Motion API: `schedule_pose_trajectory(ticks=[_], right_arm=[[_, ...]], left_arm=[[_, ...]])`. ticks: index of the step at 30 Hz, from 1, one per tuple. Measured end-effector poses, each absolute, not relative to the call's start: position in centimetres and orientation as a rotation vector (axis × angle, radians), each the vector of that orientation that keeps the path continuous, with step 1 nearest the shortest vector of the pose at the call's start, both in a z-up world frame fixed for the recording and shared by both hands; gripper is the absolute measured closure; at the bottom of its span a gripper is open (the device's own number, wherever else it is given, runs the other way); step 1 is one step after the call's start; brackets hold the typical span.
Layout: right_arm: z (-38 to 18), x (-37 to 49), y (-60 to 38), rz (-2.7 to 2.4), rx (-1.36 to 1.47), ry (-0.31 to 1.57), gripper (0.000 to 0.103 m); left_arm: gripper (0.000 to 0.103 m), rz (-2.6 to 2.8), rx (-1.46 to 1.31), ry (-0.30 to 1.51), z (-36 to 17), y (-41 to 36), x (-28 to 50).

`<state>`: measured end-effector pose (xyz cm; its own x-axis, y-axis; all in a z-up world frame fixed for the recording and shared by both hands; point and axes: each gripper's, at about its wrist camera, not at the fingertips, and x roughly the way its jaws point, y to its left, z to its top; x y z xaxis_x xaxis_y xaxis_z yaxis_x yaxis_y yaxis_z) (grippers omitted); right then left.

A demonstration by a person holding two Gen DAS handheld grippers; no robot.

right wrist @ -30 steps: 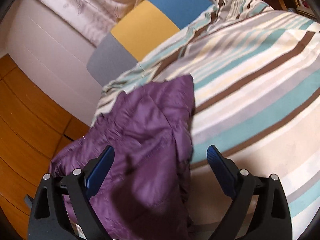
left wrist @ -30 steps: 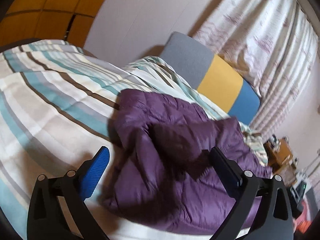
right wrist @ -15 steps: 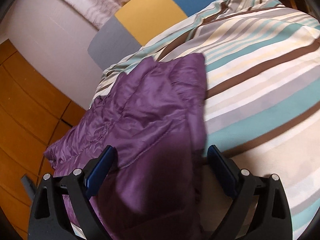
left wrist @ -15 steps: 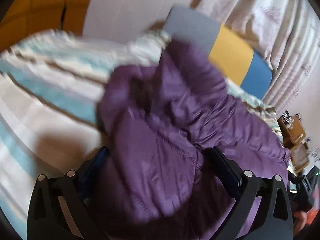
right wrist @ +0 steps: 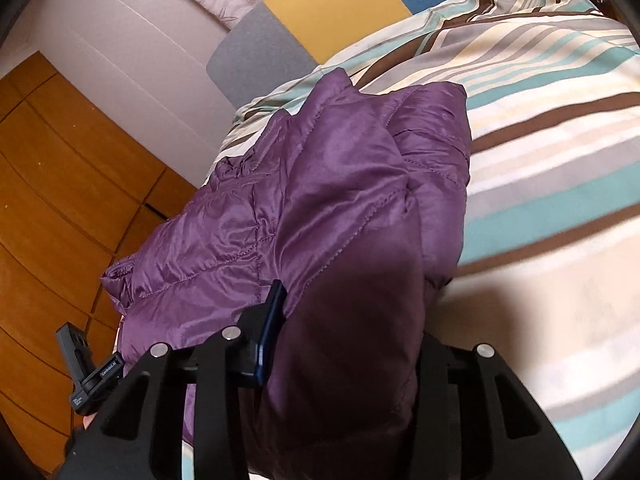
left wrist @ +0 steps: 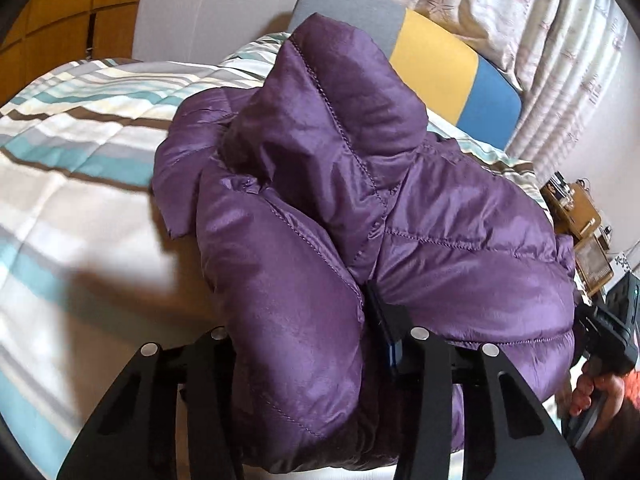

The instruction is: Fold large clothes

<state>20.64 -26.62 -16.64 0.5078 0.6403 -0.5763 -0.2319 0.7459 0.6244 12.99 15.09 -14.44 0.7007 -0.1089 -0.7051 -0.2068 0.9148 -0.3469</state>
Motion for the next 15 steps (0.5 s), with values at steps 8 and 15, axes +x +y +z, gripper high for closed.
schedule_pose_trajectory(ticks=[8,15], right_arm=[[-16.1,18.0,-29.4,0.574,0.518,0.913,0.065],[-16.1,14.4,-31.4,0.587,0.543,0.927,0.065]], left_arm=[[0.058,0.011,-0.388,0.807,-14.4,13.1,8.9],[0.058,-0.029,-0.393,0.814,-14.5,12.5,6.2]])
